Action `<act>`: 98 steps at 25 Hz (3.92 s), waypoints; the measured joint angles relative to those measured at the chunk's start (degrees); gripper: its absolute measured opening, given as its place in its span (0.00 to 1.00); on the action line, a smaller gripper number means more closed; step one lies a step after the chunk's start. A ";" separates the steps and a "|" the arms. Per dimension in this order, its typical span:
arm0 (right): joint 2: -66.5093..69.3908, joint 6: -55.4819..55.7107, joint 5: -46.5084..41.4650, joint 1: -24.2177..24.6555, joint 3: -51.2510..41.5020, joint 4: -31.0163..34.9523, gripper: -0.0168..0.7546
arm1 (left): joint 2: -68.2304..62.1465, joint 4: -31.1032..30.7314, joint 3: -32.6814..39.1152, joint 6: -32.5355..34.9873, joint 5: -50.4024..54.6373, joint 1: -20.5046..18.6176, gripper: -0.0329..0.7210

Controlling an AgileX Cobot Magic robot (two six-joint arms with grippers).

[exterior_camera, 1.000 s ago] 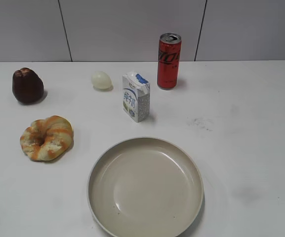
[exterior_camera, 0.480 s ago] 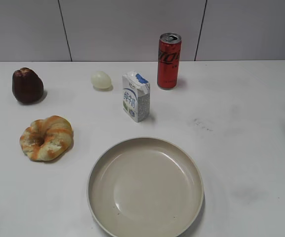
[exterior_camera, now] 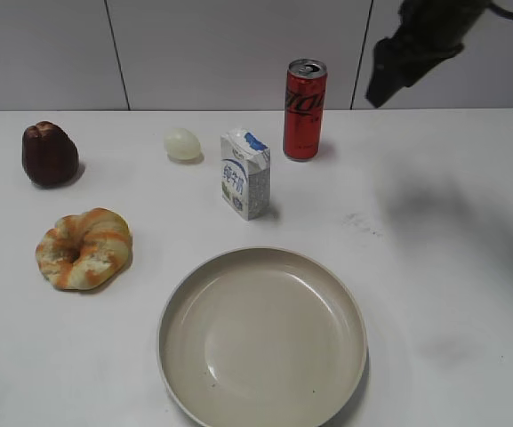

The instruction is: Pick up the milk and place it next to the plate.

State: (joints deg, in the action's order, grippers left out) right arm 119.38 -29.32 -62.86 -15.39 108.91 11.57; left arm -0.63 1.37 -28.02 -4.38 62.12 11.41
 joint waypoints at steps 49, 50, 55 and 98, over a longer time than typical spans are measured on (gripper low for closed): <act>-1.35 -24.33 7.81 -13.00 -13.72 5.04 0.34 | 0.00 0.00 0.00 0.00 0.00 0.00 0.32; -1.41 -25.28 9.39 -13.07 -16.04 5.73 0.34 | 0.00 0.00 0.00 0.00 0.00 0.00 0.32; -1.41 -32.32 18.14 -13.19 -21.04 10.68 0.34 | 0.00 0.00 0.00 0.00 0.00 0.00 0.32; -3.73 11.92 -3.46 8.67 -0.30 -6.09 0.78 | 0.00 0.00 0.00 0.00 0.00 0.00 0.32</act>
State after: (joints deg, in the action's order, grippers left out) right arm 115.65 -17.40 -66.32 -6.73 108.62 5.48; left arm -0.63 1.37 -28.02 -4.38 62.12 11.41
